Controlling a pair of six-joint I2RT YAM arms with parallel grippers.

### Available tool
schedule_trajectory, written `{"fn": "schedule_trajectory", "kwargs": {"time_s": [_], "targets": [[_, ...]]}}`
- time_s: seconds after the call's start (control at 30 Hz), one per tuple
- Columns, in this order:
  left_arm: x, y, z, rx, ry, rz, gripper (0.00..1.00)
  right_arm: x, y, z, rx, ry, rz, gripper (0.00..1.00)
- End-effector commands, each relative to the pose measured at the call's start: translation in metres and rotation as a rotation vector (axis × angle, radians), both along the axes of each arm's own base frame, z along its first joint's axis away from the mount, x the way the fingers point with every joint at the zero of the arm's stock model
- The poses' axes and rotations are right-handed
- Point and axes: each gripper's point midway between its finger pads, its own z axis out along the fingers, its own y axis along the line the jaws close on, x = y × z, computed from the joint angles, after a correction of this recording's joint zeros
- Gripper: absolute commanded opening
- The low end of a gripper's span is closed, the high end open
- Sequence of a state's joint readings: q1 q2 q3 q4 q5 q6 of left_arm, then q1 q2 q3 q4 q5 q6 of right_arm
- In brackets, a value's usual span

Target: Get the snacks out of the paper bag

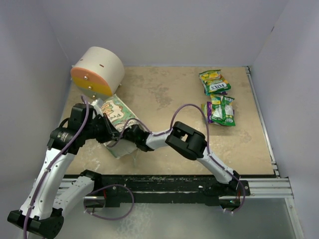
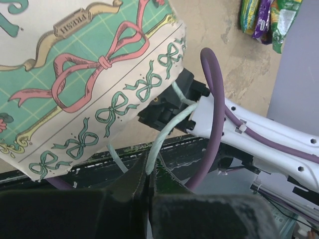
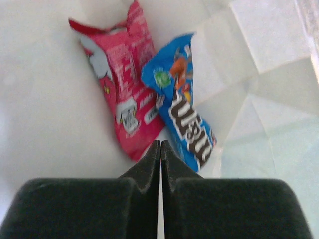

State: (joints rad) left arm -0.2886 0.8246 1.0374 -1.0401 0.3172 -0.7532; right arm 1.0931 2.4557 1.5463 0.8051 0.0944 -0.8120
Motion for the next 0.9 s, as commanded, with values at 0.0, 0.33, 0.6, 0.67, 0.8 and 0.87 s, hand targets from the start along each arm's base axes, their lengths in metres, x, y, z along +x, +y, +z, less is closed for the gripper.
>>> {"fn": "schedule_trajectory", "kwargs": {"time_s": [0.0,0.33,0.6,0.67,0.8,0.87], "targets": [[0.004,-0.01,0.03,-0.07,-0.061,-0.012,0.0,-0.006,-0.024,0.06,0.082,0.012,-0.049,0.0],[0.017,-0.013,0.041,-0.082,-0.094,0.005,0.0,-0.075,-0.06,0.07,0.094,0.163,0.048,0.0],[0.016,-0.02,0.066,-0.126,-0.177,-0.048,0.0,-0.118,-0.071,0.062,0.093,0.183,0.116,0.0],[0.014,-0.023,0.078,-0.149,-0.211,-0.073,0.0,-0.12,-0.066,0.063,0.069,0.125,0.111,0.05],[0.008,-0.029,0.091,-0.185,-0.233,-0.114,0.0,-0.106,-0.05,0.072,0.047,0.026,0.066,0.22],[0.003,-0.034,0.095,-0.216,-0.233,-0.145,0.0,-0.096,-0.044,0.073,0.046,-0.008,0.029,0.28]]}}
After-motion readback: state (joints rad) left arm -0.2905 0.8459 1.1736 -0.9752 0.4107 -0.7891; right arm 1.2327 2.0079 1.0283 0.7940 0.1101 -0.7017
